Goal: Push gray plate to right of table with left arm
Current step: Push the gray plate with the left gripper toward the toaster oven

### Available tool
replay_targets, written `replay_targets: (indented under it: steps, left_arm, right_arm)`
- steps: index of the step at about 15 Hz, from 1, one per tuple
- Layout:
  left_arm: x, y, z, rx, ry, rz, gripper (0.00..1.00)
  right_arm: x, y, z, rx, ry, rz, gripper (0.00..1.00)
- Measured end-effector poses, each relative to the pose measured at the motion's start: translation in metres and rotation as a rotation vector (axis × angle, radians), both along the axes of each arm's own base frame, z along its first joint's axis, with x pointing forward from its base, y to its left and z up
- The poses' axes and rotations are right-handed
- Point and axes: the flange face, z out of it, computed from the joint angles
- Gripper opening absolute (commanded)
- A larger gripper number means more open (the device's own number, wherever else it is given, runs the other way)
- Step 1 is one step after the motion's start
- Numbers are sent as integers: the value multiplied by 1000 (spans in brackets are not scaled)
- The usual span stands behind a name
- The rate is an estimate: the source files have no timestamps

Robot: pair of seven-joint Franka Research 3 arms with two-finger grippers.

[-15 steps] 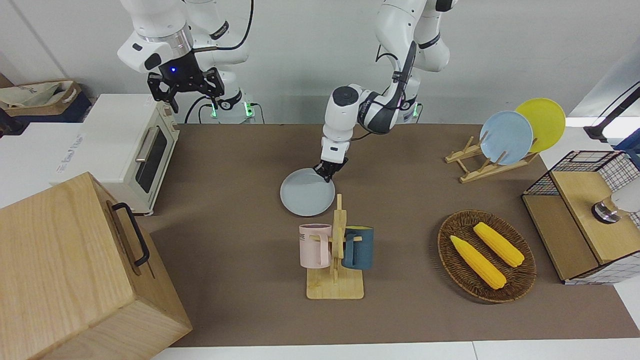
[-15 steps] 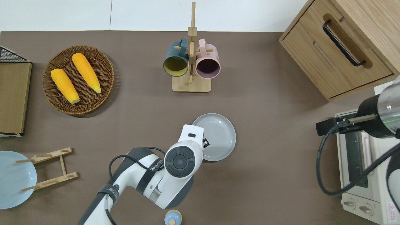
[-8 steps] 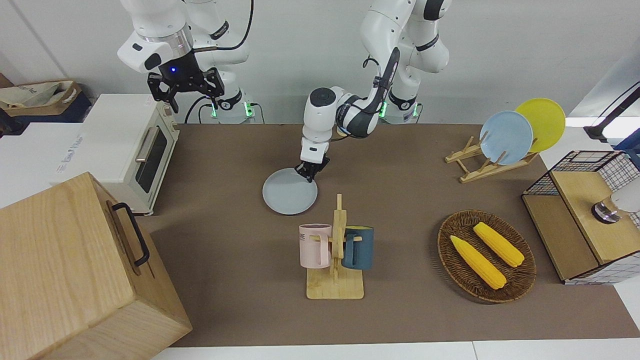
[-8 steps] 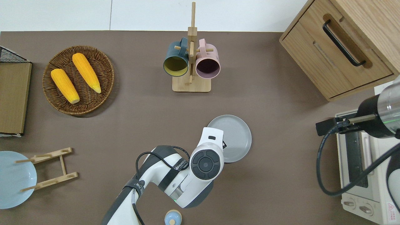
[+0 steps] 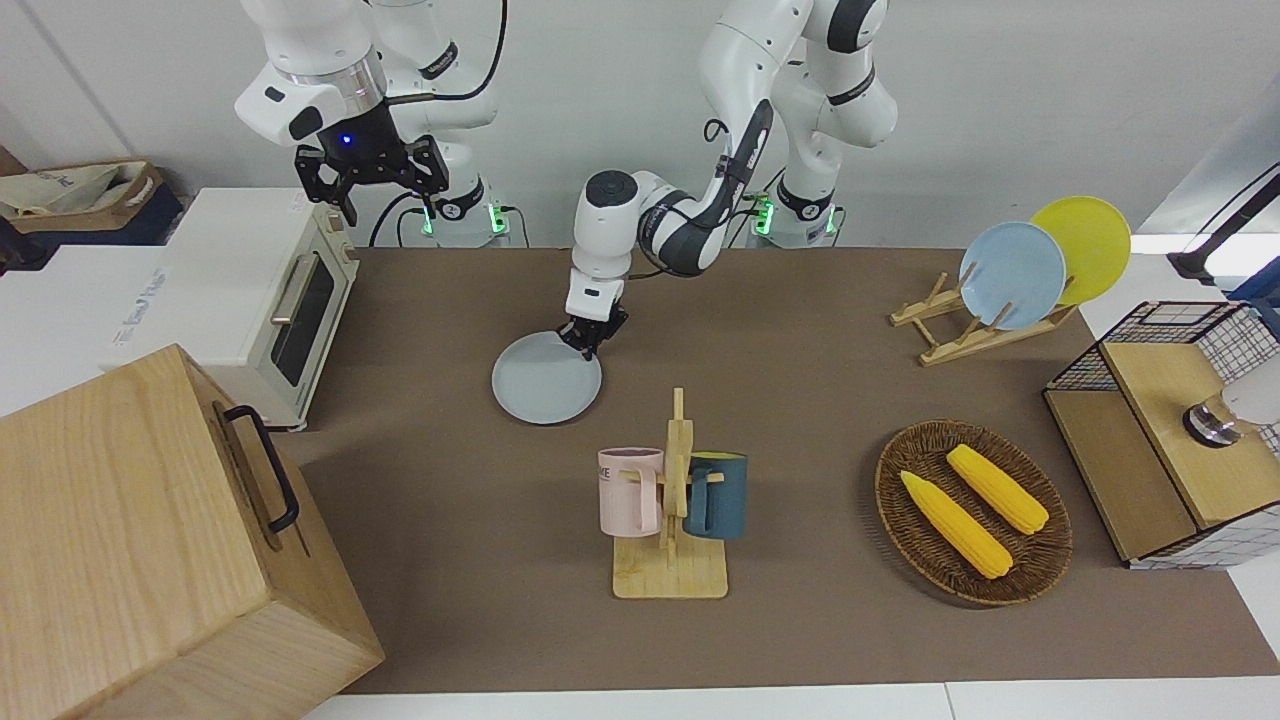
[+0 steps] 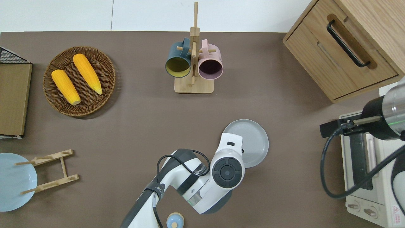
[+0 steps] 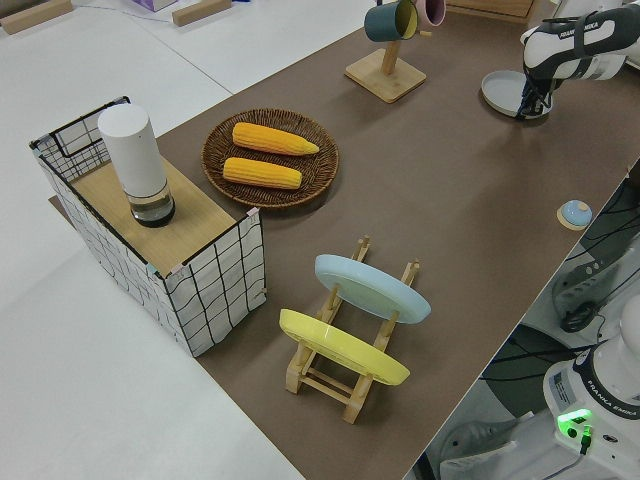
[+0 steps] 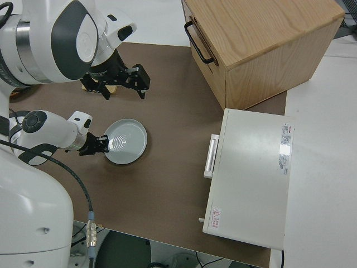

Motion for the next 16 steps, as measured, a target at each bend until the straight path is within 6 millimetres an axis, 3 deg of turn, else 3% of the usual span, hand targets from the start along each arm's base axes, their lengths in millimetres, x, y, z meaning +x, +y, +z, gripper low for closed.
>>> replay_targets:
  steps: [9,11,14,16]
  left_arm:
    - [-22,-43,-2,-21,-1,-8,12]
    - [-24,-49,-3,-18,-11,-10,410]
    - [-23,-50,-4,-14,-13,-11,674]
    - [-22,-50,-7,-10,-12,-11,994]
  right_arm:
    - [0,0,0,0,0,0,983]
    - [0,0,0,0,0,0,983]
    - [0,0,0,0,0,0,983]
    - [0,0,0,0,0,0,983]
